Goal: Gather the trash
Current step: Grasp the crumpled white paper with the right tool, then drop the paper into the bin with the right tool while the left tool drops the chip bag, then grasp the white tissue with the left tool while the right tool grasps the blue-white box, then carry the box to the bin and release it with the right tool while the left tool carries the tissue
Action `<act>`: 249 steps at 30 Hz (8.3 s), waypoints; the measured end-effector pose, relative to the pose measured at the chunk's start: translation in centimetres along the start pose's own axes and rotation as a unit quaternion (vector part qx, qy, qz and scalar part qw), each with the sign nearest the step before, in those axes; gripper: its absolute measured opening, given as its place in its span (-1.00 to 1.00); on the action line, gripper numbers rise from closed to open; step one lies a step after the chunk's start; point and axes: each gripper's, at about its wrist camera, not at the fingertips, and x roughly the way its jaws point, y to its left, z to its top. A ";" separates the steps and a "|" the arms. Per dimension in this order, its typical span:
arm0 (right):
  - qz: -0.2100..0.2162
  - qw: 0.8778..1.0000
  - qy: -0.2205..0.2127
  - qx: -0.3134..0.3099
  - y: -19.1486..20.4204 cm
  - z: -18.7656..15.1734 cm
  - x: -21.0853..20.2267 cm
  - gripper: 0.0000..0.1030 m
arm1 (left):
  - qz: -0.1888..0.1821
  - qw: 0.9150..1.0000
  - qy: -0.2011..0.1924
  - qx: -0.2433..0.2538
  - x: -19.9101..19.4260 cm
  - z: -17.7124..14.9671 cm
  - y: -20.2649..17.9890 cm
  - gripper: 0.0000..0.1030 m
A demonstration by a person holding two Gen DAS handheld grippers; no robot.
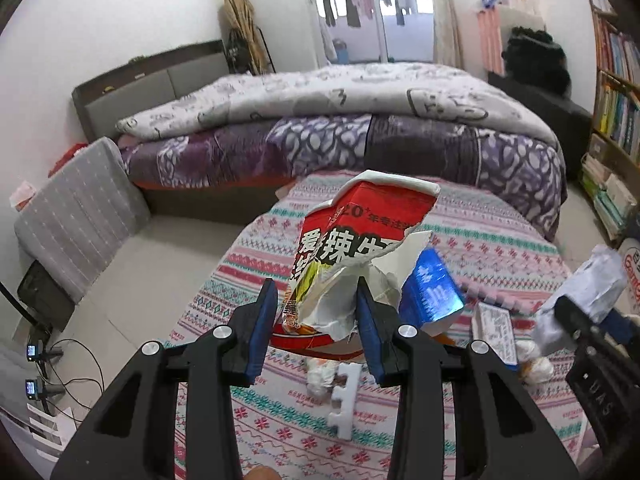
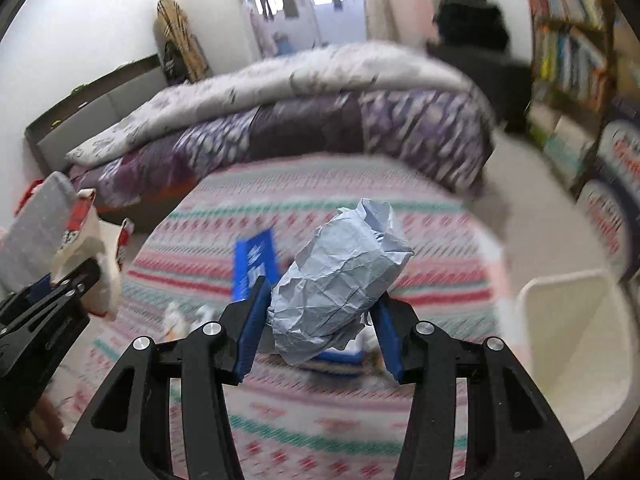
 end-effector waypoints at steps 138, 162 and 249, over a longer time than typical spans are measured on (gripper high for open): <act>-0.007 0.961 0.231 0.148 -8.3 -5.2 8.8 0.86 | -0.088 0.934 0.275 -0.209 17.6 -6.8 5.3 -0.01; -0.012 0.963 0.268 -0.032 0.4 -2.3 17.4 0.41 | -0.113 0.955 0.198 -0.190 8.7 -2.4 6.8 -0.28; -0.139 0.932 0.028 0.333 -33.1 -0.5 -7.6 0.83 | -0.374 0.908 0.139 0.126 -6.5 -10.0 -30.3 -0.28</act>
